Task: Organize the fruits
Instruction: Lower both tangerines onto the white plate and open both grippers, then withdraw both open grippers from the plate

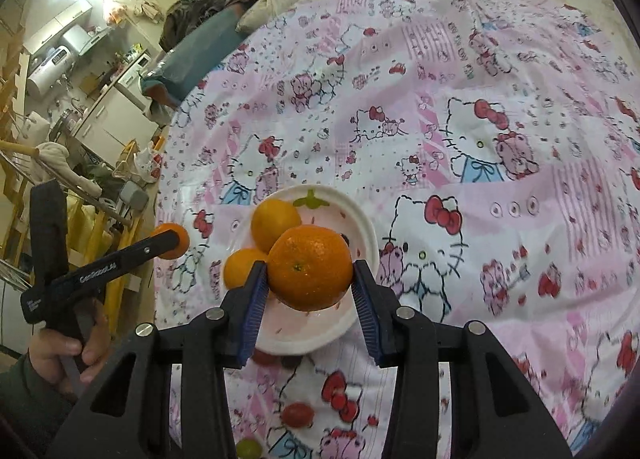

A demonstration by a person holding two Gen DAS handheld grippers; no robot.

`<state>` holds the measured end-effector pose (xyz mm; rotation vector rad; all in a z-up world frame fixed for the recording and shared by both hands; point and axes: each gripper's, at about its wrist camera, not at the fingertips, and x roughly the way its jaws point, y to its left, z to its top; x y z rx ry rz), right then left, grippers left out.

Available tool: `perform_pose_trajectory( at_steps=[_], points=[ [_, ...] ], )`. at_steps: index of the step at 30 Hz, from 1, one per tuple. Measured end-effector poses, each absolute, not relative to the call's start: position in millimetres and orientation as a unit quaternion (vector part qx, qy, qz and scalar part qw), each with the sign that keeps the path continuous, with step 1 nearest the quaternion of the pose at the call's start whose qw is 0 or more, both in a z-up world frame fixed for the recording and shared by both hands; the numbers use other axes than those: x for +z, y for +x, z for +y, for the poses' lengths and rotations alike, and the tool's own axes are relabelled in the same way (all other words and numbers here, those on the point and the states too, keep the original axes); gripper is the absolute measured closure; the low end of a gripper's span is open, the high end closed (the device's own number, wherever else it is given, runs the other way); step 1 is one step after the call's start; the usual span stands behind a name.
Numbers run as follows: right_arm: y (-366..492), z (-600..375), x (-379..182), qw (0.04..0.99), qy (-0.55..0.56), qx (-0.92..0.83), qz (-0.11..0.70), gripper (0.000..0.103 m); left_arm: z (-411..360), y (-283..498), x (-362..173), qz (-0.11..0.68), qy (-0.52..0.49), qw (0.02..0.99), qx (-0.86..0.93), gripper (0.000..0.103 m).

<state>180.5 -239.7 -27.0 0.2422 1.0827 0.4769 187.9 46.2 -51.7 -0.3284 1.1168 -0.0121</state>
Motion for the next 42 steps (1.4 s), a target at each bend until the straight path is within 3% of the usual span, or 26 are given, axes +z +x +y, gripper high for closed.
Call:
perform_pose_trajectory(
  at_steps=[8, 22, 24, 26, 28, 31, 34, 35, 42],
  points=[
    [202.7, -233.1, -74.6, 0.805, 0.107, 0.215, 0.543, 0.059, 38.7, 212.2, -81.9, 0.548, -0.159, 0.821, -0.01, 0.064],
    [207.3, -219.6, -106.2, 0.778, 0.111, 0.233, 0.573, 0.057, 30.4, 224.3, -97.4, 0.574, -0.172, 0.8, -0.019, 0.063],
    [207.5, -219.3, -107.7, 0.775, 0.117, 0.233, 0.575, 0.057, 28.8, 224.1, -96.4, 0.575, -0.172, 0.799, -0.021, 0.057],
    [207.5, -218.8, -108.6, 0.774, 0.119, 0.234, 0.577, 0.056, 26.0, 223.0, -91.2, 0.568, -0.167, 0.805, -0.022, 0.036],
    [207.0, -218.8, -108.1, 0.772, 0.119, 0.237, 0.578, 0.056, 23.0, 223.0, -85.8, 0.56, -0.158, 0.813, -0.023, 0.022],
    [207.3, -221.0, -105.5, 0.775, 0.121, 0.234, 0.574, 0.056, 21.2, 221.8, -76.8, 0.548, -0.146, 0.823, -0.02, 0.021],
    [206.9, -228.0, -95.0, 0.788, 0.138, 0.235, 0.552, 0.028, 23.9, 218.8, -68.2, 0.532, -0.14, 0.835, -0.01, 0.021],
    [206.1, -231.3, -89.1, 0.797, 0.14, 0.231, 0.539, 0.025, 24.2, 217.6, -65.8, 0.527, -0.134, 0.839, -0.006, 0.021],
    [205.9, -245.3, -74.2, 0.815, 0.153, 0.217, 0.516, 0.025, 25.1, 206.9, -62.9, 0.516, -0.107, 0.85, 0.011, 0.021]
  ],
)
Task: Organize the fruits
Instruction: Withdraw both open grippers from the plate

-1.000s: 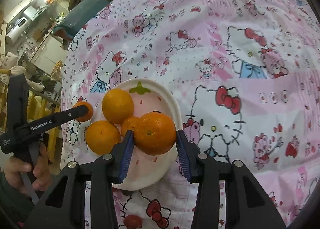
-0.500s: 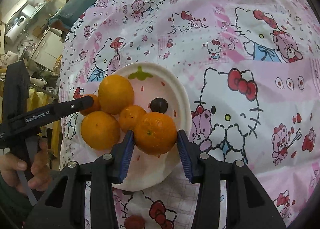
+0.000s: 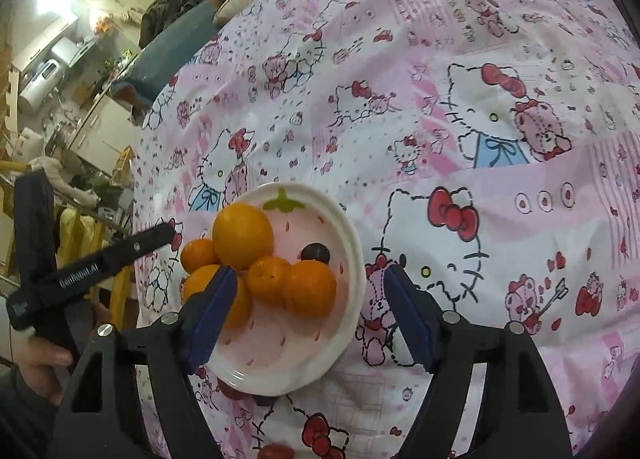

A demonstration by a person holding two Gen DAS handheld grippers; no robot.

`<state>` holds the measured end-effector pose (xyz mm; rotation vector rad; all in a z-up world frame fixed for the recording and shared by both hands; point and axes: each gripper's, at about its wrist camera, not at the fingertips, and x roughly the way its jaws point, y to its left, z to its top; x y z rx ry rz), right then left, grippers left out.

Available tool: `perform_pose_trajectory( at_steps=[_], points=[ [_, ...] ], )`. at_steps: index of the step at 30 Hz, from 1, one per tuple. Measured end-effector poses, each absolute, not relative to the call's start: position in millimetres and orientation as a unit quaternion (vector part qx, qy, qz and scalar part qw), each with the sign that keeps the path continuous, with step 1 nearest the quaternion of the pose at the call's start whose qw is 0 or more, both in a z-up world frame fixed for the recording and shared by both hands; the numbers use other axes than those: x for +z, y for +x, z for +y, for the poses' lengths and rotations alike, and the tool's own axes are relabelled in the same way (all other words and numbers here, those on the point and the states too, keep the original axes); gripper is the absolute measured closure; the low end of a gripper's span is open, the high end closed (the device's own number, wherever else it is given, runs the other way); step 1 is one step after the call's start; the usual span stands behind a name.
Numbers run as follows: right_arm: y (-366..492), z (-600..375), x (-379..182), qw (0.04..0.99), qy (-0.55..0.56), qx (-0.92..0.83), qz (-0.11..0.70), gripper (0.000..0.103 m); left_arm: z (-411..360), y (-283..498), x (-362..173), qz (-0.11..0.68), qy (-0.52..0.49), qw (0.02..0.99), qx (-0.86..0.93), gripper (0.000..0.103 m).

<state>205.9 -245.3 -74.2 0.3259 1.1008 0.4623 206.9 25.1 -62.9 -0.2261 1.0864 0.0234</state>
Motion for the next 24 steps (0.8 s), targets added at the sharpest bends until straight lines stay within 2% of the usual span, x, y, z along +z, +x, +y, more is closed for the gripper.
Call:
perform_pose_trajectory(
  at_steps=[9, 13, 21, 24],
  points=[
    [189.7, -249.3, -60.8, 0.828, 0.144, 0.204, 0.502, 0.025, 13.1, 188.2, -50.7, 0.497, -0.079, 0.864, 0.015, 0.021],
    [174.5, -248.4, -54.0, 0.834, 0.129, 0.202, 0.498, 0.011, 5.6, 181.6, -41.2, 0.479, -0.065, 0.875, 0.018, 0.021],
    [139.5, -266.1, -48.4, 0.843, 0.12, 0.172, 0.496, 0.011, -8.6, 165.7, -24.3, 0.462, -0.016, 0.887, 0.008, 0.021],
    [131.1, -270.5, -46.3, 0.847, 0.12, 0.162, 0.492, 0.011, -5.9, 151.2, -16.1, 0.451, -0.031, 0.892, 0.01, 0.021]
  ],
)
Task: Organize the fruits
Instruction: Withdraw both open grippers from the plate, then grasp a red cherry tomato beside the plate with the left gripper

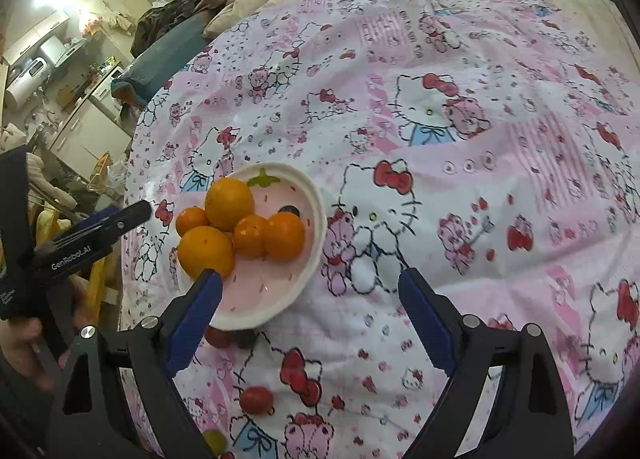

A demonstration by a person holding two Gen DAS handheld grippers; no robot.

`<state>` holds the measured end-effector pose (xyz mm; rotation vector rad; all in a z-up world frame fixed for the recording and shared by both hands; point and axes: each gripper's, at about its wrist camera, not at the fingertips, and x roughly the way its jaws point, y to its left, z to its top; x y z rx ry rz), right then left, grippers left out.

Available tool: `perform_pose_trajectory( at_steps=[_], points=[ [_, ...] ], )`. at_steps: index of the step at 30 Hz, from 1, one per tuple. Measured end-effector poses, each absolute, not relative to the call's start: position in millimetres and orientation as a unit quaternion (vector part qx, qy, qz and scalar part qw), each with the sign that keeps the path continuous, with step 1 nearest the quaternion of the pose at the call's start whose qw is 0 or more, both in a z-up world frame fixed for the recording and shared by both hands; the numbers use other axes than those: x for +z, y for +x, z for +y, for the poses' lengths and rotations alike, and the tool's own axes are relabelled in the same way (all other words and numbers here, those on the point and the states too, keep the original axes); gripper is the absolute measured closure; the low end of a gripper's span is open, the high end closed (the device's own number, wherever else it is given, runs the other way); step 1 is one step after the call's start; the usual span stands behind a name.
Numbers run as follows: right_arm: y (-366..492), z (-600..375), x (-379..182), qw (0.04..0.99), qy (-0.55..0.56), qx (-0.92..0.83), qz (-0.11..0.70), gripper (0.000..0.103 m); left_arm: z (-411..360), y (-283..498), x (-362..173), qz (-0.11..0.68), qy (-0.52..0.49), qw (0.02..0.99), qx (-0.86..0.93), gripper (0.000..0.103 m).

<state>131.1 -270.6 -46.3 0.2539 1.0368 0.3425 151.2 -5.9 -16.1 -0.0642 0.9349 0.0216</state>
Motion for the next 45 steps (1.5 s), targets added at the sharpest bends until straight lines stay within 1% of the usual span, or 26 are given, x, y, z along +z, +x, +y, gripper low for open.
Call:
perform_pose_trajectory(
  at_steps=[6, 11, 16, 21, 24, 26, 30, 32, 33, 35, 43, 45],
  points=[
    [115.5, -277.5, -38.7, 0.855, 0.13, 0.145, 0.481, 0.011, -1.6, 121.5, -9.9, 0.453, -0.041, 0.89, -0.014, 0.021],
    [95.6, -280.2, -26.0, 0.864, 0.132, 0.141, 0.464, 0.011, 9.5, 98.8, -9.3, 0.459, -0.076, 0.885, -0.009, 0.021],
    [79.5, -285.9, -28.6, 0.859, 0.142, 0.126, 0.475, 0.011, 6.5, 85.4, -29.0, 0.487, -0.072, 0.87, 0.001, 0.021],
    [76.1, -292.7, -36.5, 0.85, 0.159, 0.114, 0.49, 0.011, -6.2, 81.7, -52.8, 0.529, -0.074, 0.845, -0.037, 0.021],
    [76.3, -297.7, -39.1, 0.848, 0.16, 0.103, 0.494, 0.011, -16.6, 79.8, -69.9, 0.552, -0.06, 0.83, -0.051, 0.026],
    [78.5, -301.7, -40.7, 0.846, 0.172, 0.099, 0.495, 0.011, -25.4, 80.1, -81.3, 0.568, -0.05, 0.82, -0.059, 0.039],
    [81.9, -304.2, -45.5, 0.84, 0.182, 0.094, 0.503, 0.011, -41.7, 82.8, -102.7, 0.584, -0.038, 0.806, -0.089, 0.045],
    [83.8, -303.1, -48.3, 0.836, 0.179, 0.094, 0.51, 0.011, -42.9, 86.6, -110.4, 0.586, -0.04, 0.803, -0.097, 0.052],
    [84.3, -303.0, -49.4, 0.835, 0.18, 0.095, 0.512, 0.011, -43.9, 89.8, -113.1, 0.588, -0.039, 0.802, -0.098, 0.053],
    [85.5, -303.5, -50.8, 0.833, 0.181, 0.096, 0.514, 0.011, -45.1, 96.0, -118.2, 0.588, -0.037, 0.802, -0.098, 0.061],
    [89.6, -307.8, -52.0, 0.828, 0.196, 0.101, 0.516, 0.011, -52.5, 108.3, -128.1, 0.592, -0.029, 0.798, -0.106, 0.063],
    [89.9, -308.1, -50.9, 0.828, 0.198, 0.102, 0.515, 0.011, -51.9, 109.5, -128.9, 0.592, -0.032, 0.798, -0.103, 0.066]
  ],
)
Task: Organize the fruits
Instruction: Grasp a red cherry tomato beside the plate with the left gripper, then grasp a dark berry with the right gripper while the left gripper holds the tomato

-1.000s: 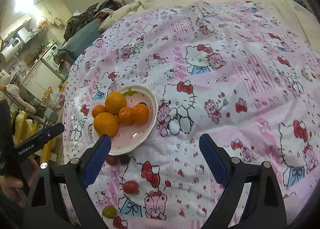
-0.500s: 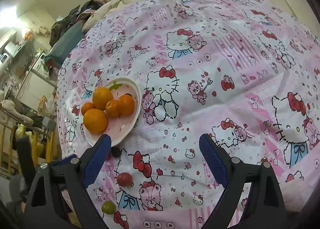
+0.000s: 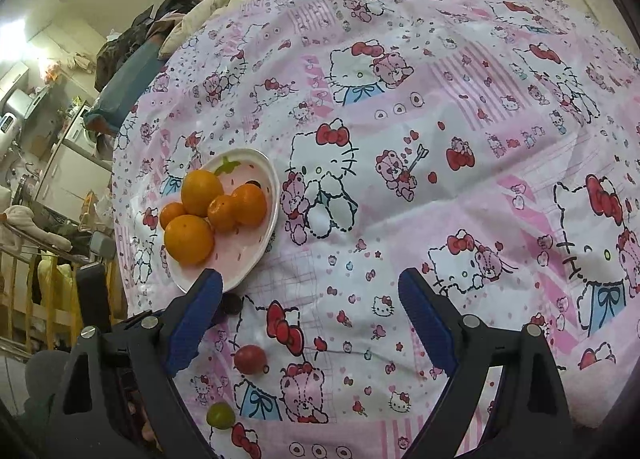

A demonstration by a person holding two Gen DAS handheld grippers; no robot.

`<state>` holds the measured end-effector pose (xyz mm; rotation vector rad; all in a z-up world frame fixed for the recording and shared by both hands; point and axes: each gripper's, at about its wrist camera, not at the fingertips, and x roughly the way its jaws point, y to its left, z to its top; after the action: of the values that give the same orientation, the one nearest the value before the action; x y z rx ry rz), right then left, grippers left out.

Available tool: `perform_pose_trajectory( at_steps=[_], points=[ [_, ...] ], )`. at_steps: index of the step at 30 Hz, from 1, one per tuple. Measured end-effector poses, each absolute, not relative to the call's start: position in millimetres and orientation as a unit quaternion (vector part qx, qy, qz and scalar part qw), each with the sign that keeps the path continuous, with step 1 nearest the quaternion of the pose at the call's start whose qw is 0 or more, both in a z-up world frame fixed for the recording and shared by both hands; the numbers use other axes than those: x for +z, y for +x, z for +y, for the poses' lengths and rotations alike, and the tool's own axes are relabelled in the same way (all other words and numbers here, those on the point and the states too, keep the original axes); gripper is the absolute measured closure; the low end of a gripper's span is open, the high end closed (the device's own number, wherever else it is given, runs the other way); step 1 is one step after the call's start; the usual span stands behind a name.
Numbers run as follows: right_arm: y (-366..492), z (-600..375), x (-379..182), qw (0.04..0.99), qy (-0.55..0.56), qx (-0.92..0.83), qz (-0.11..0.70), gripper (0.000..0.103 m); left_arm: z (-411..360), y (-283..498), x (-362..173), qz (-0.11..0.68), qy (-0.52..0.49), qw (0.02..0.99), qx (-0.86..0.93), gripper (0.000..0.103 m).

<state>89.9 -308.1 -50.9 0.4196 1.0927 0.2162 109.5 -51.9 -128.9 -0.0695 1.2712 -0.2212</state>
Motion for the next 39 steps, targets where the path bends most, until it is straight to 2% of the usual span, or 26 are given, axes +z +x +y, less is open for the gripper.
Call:
perform_pose_trajectory(
  at_steps=[1, 5, 17, 25, 32, 39],
  points=[
    [89.7, -308.2, -50.6, 0.828, 0.198, 0.102, 0.514, 0.011, -52.6, 110.4, -129.3, 0.592, -0.032, 0.799, -0.104, 0.071],
    [90.2, -308.4, -51.3, 0.827, 0.2, 0.101, 0.516, 0.011, -50.9, 110.6, -129.5, 0.593, -0.039, 0.797, -0.105, 0.074],
    [92.3, -300.3, -56.6, 0.825, 0.183, 0.099, 0.525, 0.011, -38.8, 87.8, -113.8, 0.61, -0.05, 0.786, -0.089, 0.074],
    [92.2, -285.6, -61.0, 0.821, 0.163, 0.11, 0.536, 0.011, -15.7, 71.1, -73.3, 0.582, -0.063, 0.808, -0.06, 0.074],
    [93.5, -235.1, -77.5, 0.81, 0.066, 0.156, 0.561, 0.012, 13.0, 67.6, -66.9, 0.592, -0.091, 0.8, -0.038, 0.074],
    [98.9, -183.8, -108.1, 0.779, 0.013, 0.205, 0.592, 0.026, 16.2, 69.8, -64.1, 0.579, -0.095, 0.809, -0.023, 0.074]
  ],
)
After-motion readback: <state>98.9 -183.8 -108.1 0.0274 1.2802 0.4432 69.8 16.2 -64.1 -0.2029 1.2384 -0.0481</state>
